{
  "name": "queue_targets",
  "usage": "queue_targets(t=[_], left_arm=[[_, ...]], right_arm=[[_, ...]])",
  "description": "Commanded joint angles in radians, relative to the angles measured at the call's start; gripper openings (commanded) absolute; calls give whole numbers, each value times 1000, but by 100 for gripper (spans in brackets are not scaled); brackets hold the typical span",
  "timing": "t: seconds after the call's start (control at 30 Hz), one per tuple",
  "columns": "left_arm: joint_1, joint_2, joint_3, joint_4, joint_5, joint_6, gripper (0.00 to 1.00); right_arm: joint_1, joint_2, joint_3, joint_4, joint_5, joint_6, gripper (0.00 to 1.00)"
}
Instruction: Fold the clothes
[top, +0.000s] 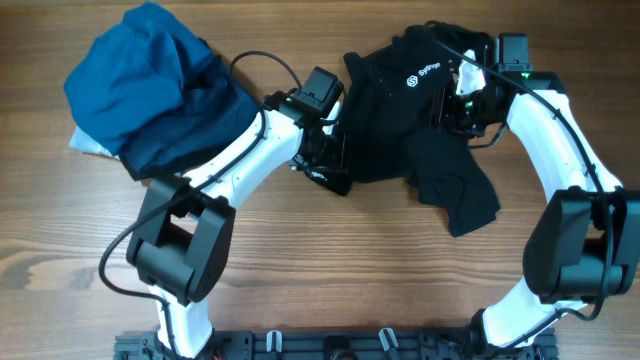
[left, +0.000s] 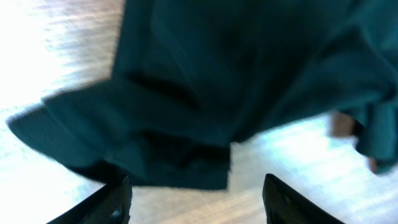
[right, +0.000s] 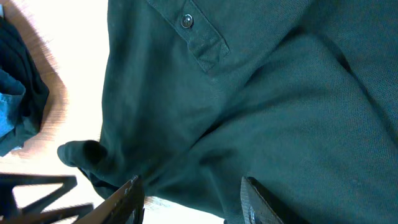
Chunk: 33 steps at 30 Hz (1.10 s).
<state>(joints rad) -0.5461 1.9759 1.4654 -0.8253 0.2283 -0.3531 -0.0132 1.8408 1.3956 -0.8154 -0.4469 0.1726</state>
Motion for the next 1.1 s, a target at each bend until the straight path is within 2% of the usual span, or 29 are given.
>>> queue_targets(t=[0.0, 0.23, 0.3, 0.37, 0.4, 0.5, 0.6, 0.63, 0.67, 0.73, 0.87, 1.03, 1.07], left_arm=[[-3, 36, 5, 51, -55, 6, 61], [-10, 82, 5, 93, -61, 9, 47], [-13, 83, 5, 138, -15, 10, 36], [-20, 82, 5, 198, 99, 9, 11], [-24, 82, 5, 214, 154, 9, 4], [-48, 78, 6, 209, 291, 9, 4], [-83, 78, 6, 133, 295, 9, 5], [-92, 78, 6, 105, 295, 10, 10], [-97, 77, 6, 84, 294, 9, 11], [-100, 78, 6, 51, 290, 9, 4], [-78, 39, 21, -2, 196, 6, 4], [10, -111, 61, -61, -15, 6, 4], [35, -154, 61, -64, -56, 8, 4]], right_arm=[[-2, -32, -1, -2, 21, 14, 50], [-2, -32, -1, 0, 33, 14, 51], [-2, -32, -1, 1, 33, 14, 51], [-2, -32, -1, 5, 33, 14, 51], [-2, -32, -1, 6, 33, 13, 51], [-2, -32, -1, 11, 34, 14, 51], [-2, -32, -1, 14, 39, 14, 51], [-2, -32, -1, 14, 46, 14, 51], [-2, -32, -1, 14, 53, 14, 51], [-2, -32, -1, 14, 60, 14, 51], [-5, -32, -1, 0, 160, 84, 51], [-86, -32, -1, -112, 183, 119, 52], [-113, -32, -1, -143, 190, 117, 56]])
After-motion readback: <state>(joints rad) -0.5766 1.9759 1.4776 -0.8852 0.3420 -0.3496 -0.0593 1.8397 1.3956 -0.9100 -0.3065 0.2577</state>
